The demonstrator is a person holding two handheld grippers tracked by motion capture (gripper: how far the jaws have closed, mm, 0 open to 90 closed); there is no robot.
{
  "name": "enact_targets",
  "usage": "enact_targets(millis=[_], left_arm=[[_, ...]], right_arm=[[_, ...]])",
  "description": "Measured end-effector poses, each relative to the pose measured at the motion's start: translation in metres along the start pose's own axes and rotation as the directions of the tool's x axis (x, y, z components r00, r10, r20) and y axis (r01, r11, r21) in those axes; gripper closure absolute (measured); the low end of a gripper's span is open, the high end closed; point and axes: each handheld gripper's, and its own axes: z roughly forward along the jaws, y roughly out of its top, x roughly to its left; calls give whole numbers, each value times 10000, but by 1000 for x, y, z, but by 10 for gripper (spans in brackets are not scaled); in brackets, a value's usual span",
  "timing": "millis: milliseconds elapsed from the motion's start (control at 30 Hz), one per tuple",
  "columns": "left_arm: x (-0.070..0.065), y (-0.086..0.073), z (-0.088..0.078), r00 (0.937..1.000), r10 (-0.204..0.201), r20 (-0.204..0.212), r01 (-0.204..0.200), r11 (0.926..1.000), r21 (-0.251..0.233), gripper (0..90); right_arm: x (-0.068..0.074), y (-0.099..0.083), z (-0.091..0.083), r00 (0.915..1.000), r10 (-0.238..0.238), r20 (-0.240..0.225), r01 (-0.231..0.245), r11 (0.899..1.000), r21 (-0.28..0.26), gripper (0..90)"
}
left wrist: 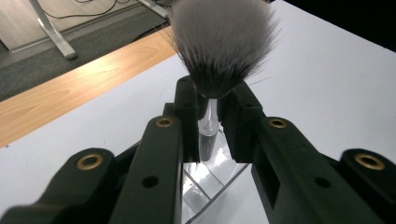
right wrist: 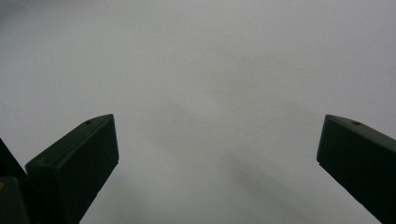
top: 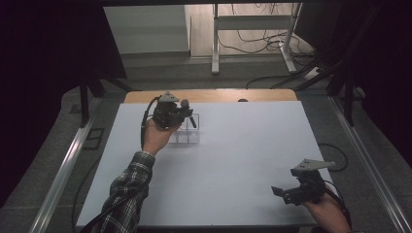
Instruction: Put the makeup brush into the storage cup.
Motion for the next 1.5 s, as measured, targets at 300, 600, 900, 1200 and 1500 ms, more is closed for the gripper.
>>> enact_targets(millis=[300,600,900,1200,1500], left_arm=[[-1,-7,8,10000,-77,55,77,9999,129,769],[-5,-14,18,10000,26,61,-28,9996,290,769],[-6,-19,23,10000,-5,52,2,9992,402,760],[-2,-13,14,9986,-501,183,501,9987,-21,394],[-3,-11,13,9985,-491,228,489,9988,98,243]], right_arm=[[0,0,1,10000,-11,-9,11,10000,63,0],[0,0,2,10000,-62,-53,63,9999,142,0],[1,-1,3,9999,-82,-107,84,9997,227,0],[1,-1,3,9999,-115,-116,117,9996,245,0],[2,0,3,9999,-144,-83,146,9996,246,0]])
